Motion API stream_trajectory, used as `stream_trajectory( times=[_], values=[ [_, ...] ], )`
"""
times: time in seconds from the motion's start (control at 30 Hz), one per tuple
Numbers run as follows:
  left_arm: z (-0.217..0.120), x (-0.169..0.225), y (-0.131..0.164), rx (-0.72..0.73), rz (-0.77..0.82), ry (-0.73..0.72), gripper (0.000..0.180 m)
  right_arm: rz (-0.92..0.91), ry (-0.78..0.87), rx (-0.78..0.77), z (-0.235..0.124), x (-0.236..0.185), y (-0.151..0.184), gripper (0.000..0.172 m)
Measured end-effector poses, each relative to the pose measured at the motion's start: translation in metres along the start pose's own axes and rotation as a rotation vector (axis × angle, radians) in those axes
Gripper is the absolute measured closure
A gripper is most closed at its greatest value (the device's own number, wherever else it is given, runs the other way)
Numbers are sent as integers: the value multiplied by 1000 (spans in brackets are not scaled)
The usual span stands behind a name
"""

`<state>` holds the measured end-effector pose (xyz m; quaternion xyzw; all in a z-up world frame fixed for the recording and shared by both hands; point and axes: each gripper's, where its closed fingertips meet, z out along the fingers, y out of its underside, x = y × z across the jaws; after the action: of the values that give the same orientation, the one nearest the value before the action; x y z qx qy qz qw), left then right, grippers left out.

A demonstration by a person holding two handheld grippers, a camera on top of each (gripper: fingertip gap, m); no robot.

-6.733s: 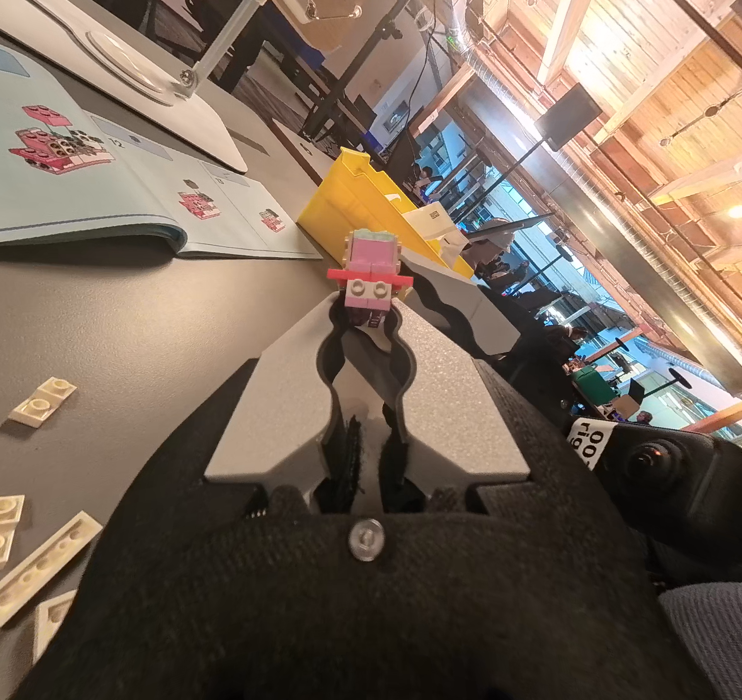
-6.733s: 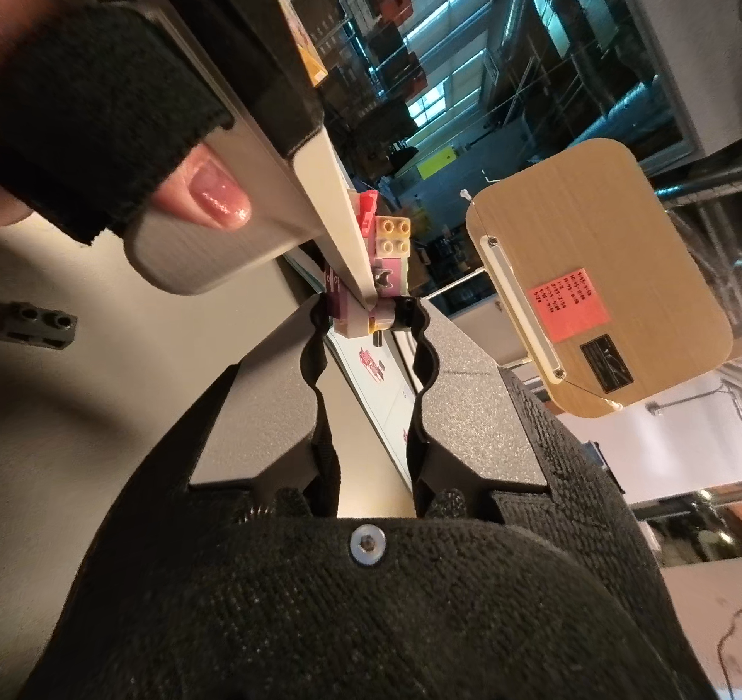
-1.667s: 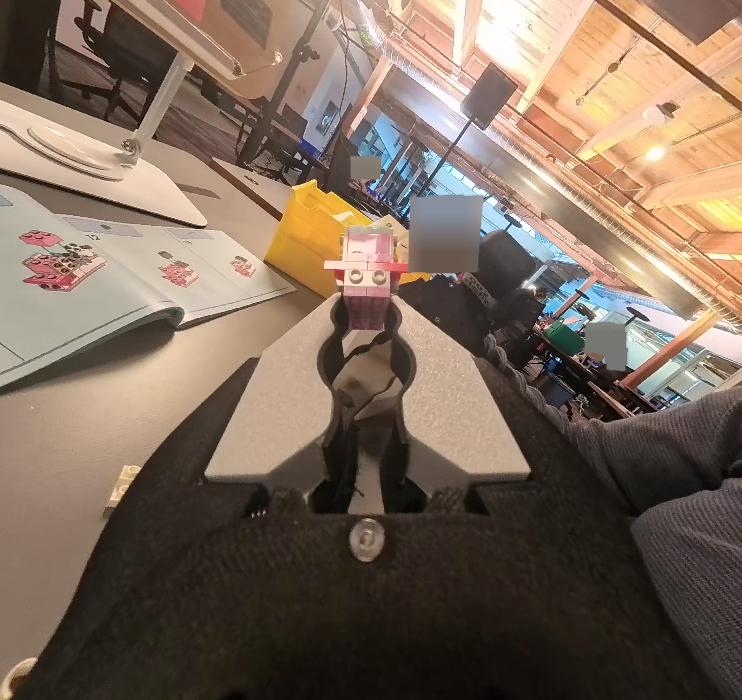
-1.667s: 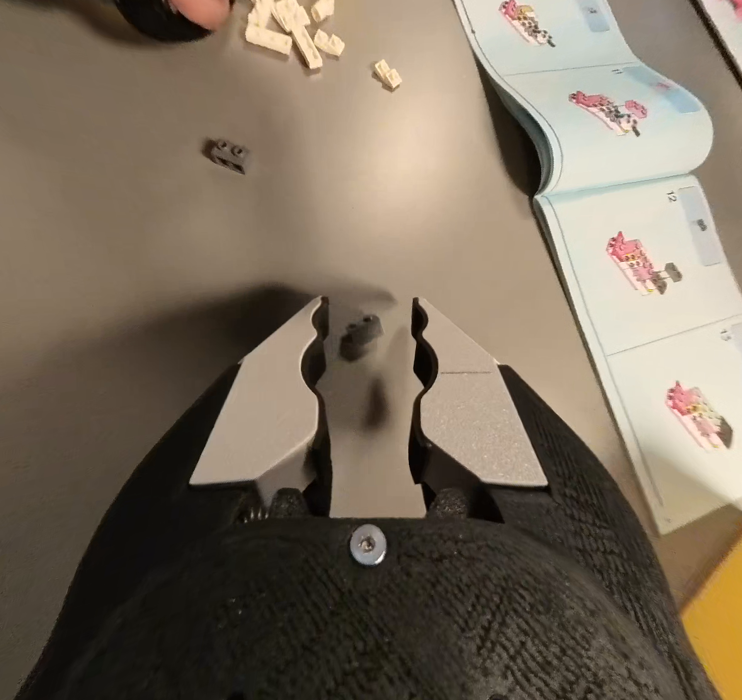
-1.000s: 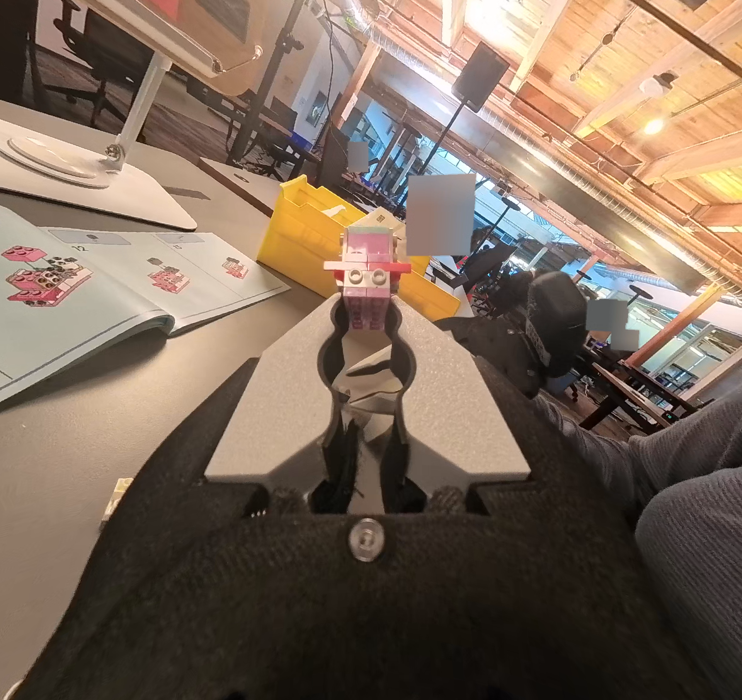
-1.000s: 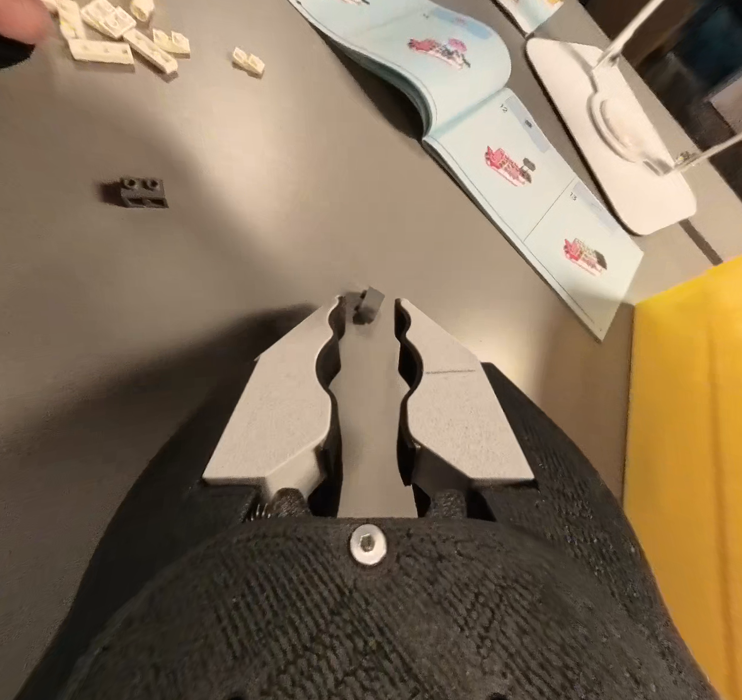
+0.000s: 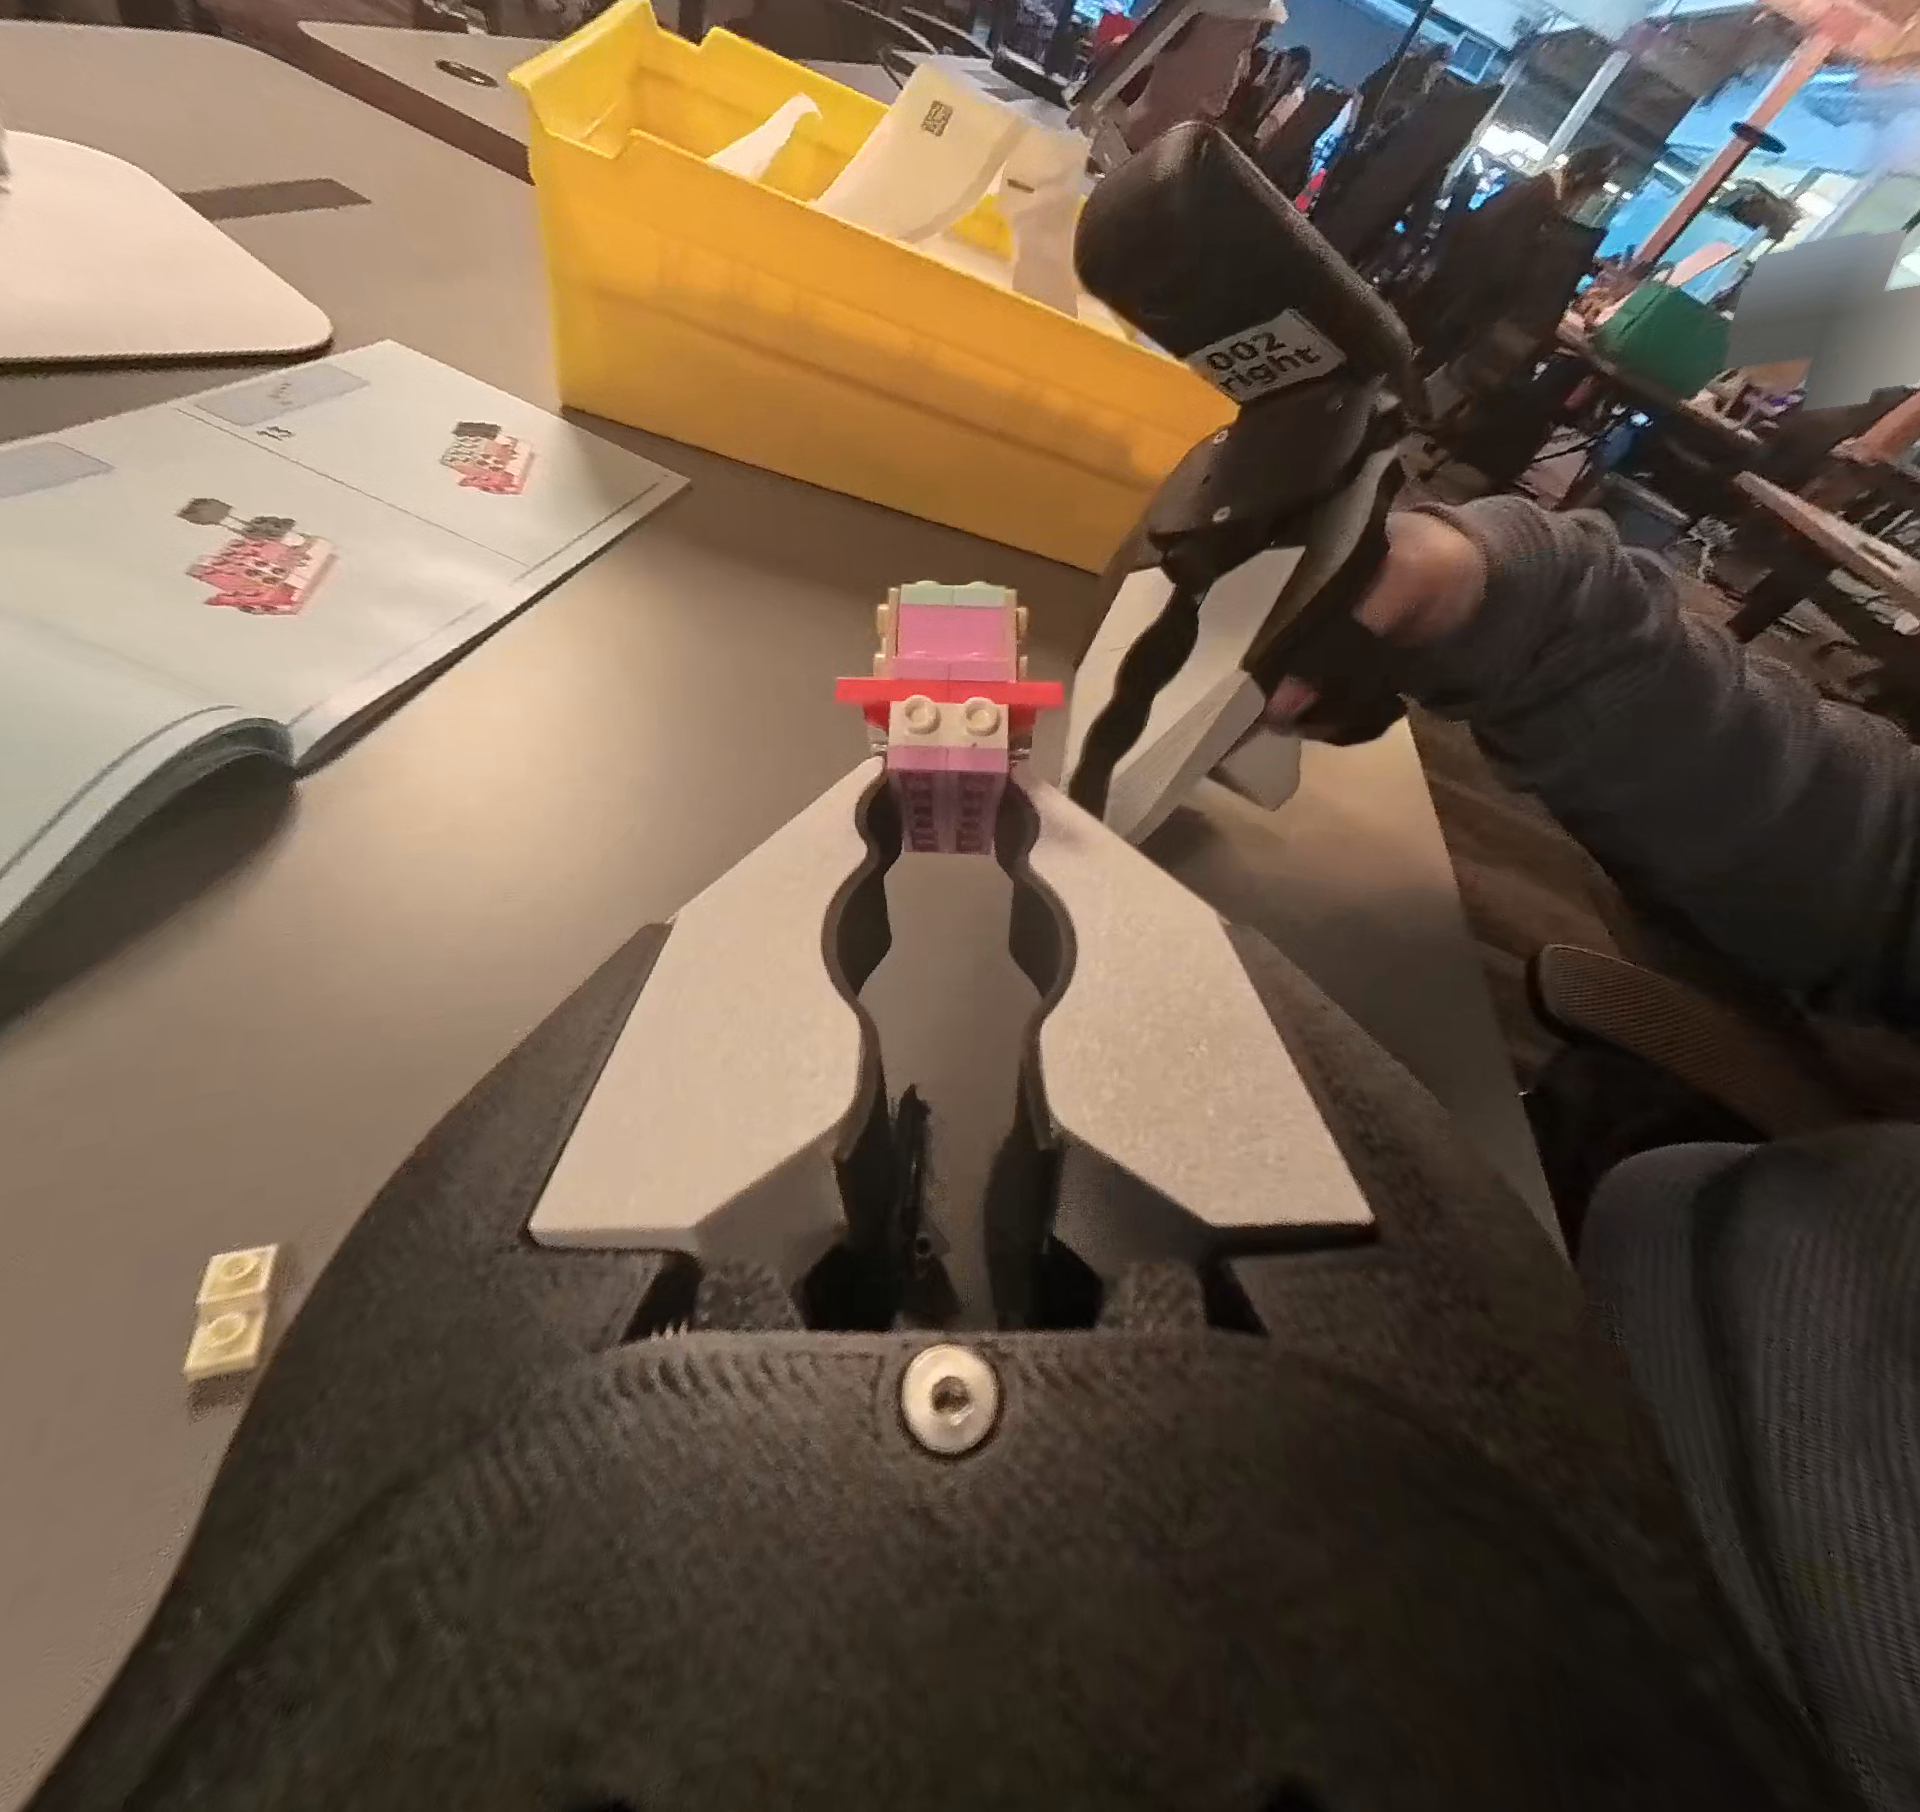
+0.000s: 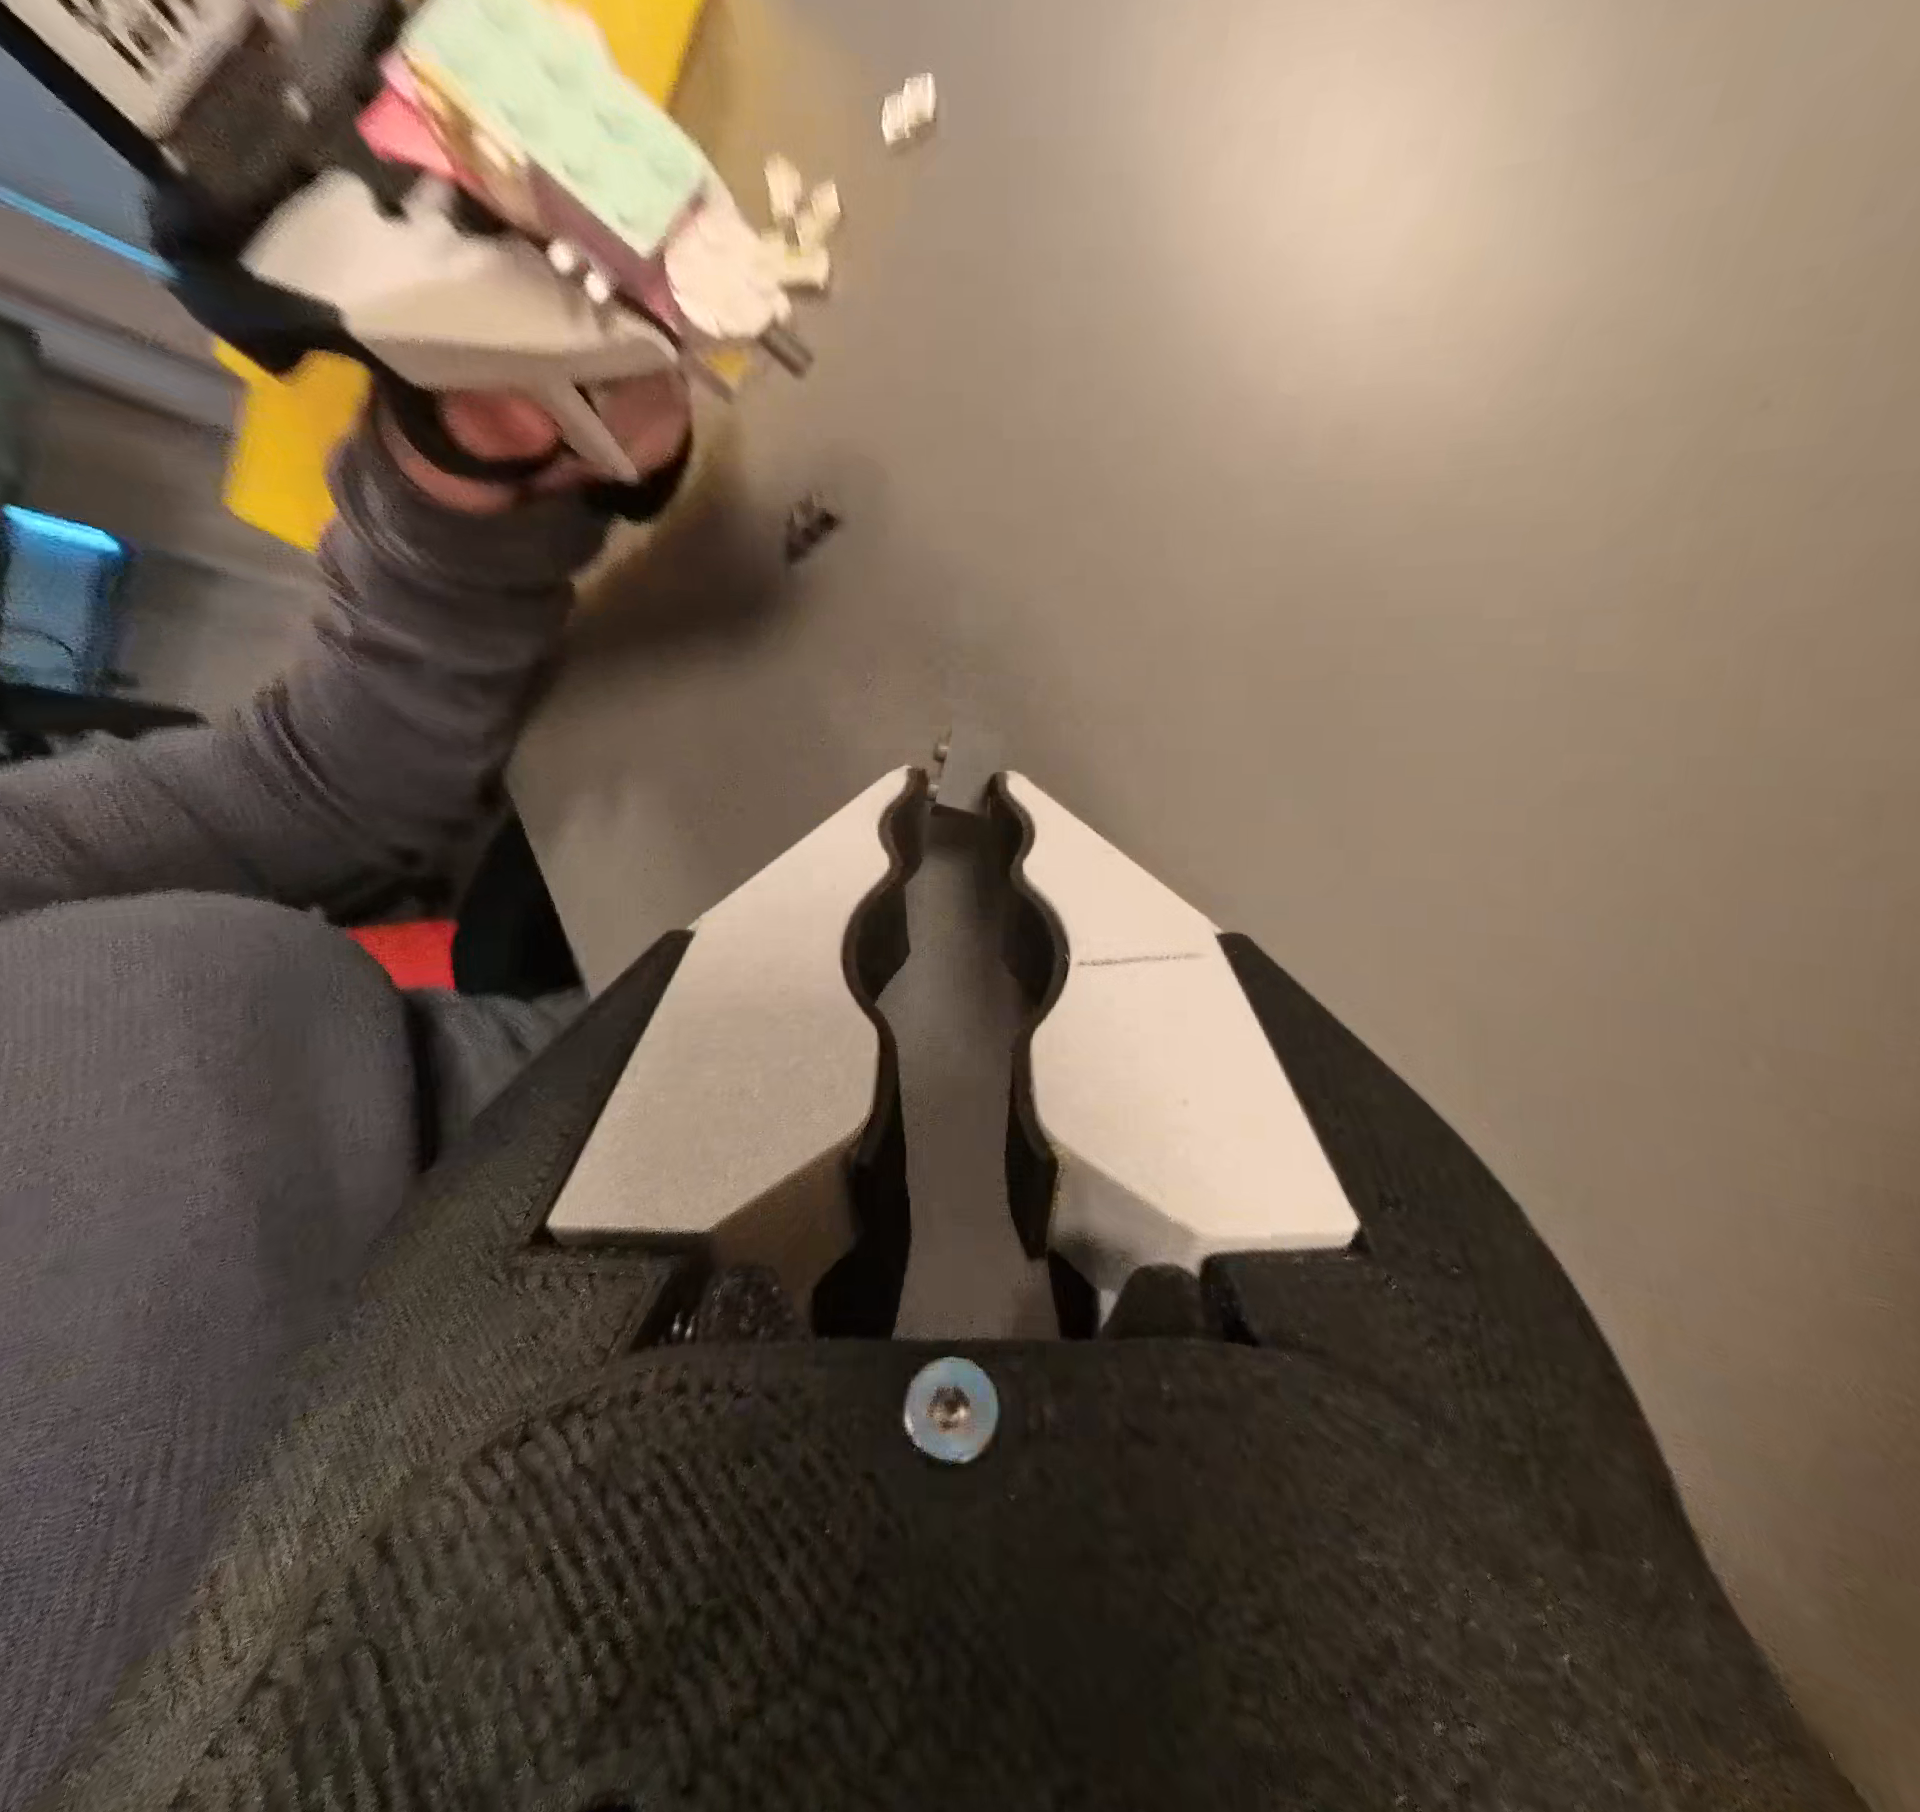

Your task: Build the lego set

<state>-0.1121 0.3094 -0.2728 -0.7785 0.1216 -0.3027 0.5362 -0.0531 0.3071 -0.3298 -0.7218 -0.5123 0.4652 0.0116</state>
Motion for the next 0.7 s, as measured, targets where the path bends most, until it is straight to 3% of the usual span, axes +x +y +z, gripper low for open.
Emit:
stream_trajectory(
  times=[0.13, 0.37, 0.57, 0.7],
  values=[
    [3, 8, 1, 0, 17, 36, 164, -164, 50, -60, 1, -2, 3, 161],
    [5, 14, 3, -19, 59, 39, 164, -610, 204, -52, -3, 0, -4, 160],
    [10, 4, 21, -148, 115, -59, 164, -834, 303, -6, -8, -17, 9, 143],
    [15, 2, 33, -213, 123, -70, 164, -838, 360, -17, -6, -5, 21, 140]
  ],
)
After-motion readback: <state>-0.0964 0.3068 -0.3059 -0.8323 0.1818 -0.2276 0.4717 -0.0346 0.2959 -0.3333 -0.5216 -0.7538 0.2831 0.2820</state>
